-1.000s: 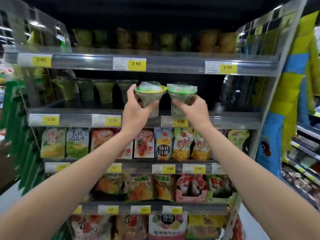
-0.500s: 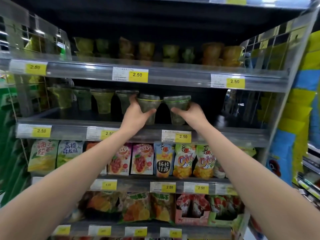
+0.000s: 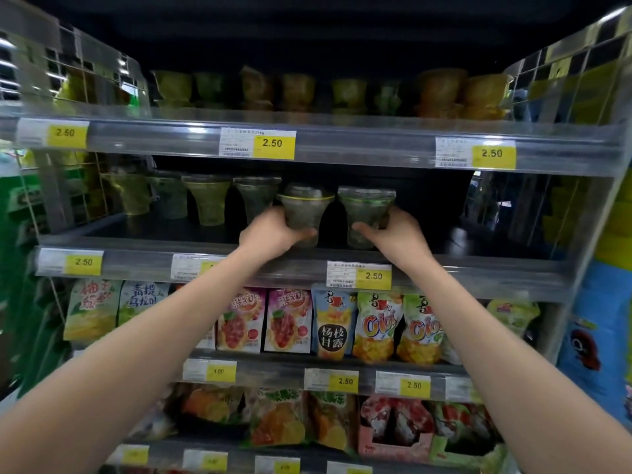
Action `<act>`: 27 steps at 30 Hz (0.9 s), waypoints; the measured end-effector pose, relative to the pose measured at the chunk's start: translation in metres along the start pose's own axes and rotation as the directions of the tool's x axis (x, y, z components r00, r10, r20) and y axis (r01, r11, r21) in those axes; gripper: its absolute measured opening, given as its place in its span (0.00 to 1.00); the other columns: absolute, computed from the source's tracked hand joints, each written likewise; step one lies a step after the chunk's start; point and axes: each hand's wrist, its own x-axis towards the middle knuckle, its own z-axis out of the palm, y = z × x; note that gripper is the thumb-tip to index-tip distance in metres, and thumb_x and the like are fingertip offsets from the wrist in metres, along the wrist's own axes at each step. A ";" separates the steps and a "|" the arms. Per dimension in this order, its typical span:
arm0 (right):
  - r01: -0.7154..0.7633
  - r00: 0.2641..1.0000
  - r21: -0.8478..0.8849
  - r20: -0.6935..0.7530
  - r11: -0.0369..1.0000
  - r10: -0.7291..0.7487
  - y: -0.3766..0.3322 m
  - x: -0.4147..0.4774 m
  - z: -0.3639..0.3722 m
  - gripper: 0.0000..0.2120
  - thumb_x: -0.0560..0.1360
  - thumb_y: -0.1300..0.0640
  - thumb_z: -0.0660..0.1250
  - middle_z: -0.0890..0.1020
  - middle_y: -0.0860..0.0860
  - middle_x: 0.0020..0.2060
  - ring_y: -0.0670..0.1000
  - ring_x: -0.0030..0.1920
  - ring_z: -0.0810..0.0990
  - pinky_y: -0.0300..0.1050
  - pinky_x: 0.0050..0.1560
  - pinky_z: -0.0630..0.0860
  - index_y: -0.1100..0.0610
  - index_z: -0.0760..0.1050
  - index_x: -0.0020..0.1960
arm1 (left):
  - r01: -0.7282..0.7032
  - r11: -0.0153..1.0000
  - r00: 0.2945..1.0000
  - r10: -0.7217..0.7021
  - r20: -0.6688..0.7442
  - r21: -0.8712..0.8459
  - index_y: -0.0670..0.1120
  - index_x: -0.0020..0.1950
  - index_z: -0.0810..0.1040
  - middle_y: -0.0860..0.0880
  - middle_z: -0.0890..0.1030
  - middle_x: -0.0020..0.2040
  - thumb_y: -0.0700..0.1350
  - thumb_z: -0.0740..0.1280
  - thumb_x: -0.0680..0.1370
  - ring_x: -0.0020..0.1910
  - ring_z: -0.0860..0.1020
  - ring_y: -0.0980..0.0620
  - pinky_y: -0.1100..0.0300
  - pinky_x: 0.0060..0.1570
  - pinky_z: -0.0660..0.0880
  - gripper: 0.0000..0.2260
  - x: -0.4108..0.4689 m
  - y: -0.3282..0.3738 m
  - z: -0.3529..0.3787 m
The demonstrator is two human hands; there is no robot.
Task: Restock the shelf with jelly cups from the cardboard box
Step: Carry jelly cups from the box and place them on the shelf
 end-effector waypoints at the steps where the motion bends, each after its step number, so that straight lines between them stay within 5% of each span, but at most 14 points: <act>1: -0.002 1.000 -0.019 -0.009 1.000 0.002 0.000 0.000 0.001 0.22 0.72 0.43 0.70 0.81 0.50 0.53 0.52 0.52 0.79 0.41 0.45 0.71 0.55 0.75 0.60 | 0.016 1.000 1.000 -0.016 0.022 -0.013 0.48 0.62 0.76 0.47 0.81 0.57 0.61 0.71 0.70 0.55 0.78 0.45 0.50 0.56 0.75 0.26 0.005 0.002 0.001; 9: -0.023 1.000 -0.048 -0.014 0.999 0.022 0.000 -0.001 -0.001 0.21 0.72 0.41 0.70 0.77 0.46 0.45 0.49 0.45 0.76 0.41 0.41 0.69 0.55 0.74 0.57 | 0.089 0.991 0.991 -0.078 0.112 -0.097 0.40 0.67 0.73 0.43 0.76 0.65 0.51 0.71 0.75 0.62 0.75 0.43 0.60 0.53 0.70 0.25 0.045 0.013 0.012; 13: -0.033 0.999 -0.082 -0.001 0.996 0.033 0.001 0.001 -0.001 0.21 0.73 0.40 0.68 0.75 0.46 0.42 0.50 0.43 0.75 0.41 0.36 0.67 0.55 0.73 0.56 | 0.061 0.995 0.994 -0.053 0.094 -0.084 0.42 0.70 0.70 0.43 0.73 0.69 0.50 0.70 0.76 0.66 0.72 0.44 0.61 0.58 0.67 0.25 0.056 0.005 0.018; 17: -0.037 0.999 -0.103 0.006 0.994 0.038 0.001 0.003 0.001 0.22 0.74 0.40 0.67 0.75 0.47 0.44 0.50 0.44 0.74 0.42 0.41 0.68 0.55 0.74 0.58 | 0.046 0.993 0.998 -0.040 0.058 -0.112 0.43 0.68 0.73 0.43 0.75 0.67 0.51 0.70 0.75 0.64 0.74 0.44 0.57 0.62 0.70 0.24 0.062 0.001 0.023; 23: -0.058 0.998 -0.106 0.019 0.993 0.060 -0.002 0.001 0.000 0.22 0.74 0.39 0.67 0.77 0.46 0.47 0.52 0.49 0.78 0.43 0.44 0.71 0.53 0.74 0.59 | 0.068 0.997 0.998 -0.068 -0.004 0.024 0.40 0.65 0.75 0.41 0.77 0.63 0.54 0.68 0.76 0.61 0.75 0.42 0.59 0.48 0.68 0.24 0.066 -0.002 0.025; 27: -0.073 0.996 -0.007 0.046 0.997 0.074 -0.003 0.003 -0.001 0.17 0.73 0.43 0.68 0.82 0.49 0.54 0.53 0.54 0.79 0.48 0.54 0.77 0.51 0.76 0.58 | 0.105 0.986 0.994 -0.102 -0.030 0.127 0.38 0.62 0.75 0.39 0.77 0.62 0.53 0.65 0.77 0.61 0.76 0.41 0.55 0.53 0.72 0.21 0.059 0.000 0.017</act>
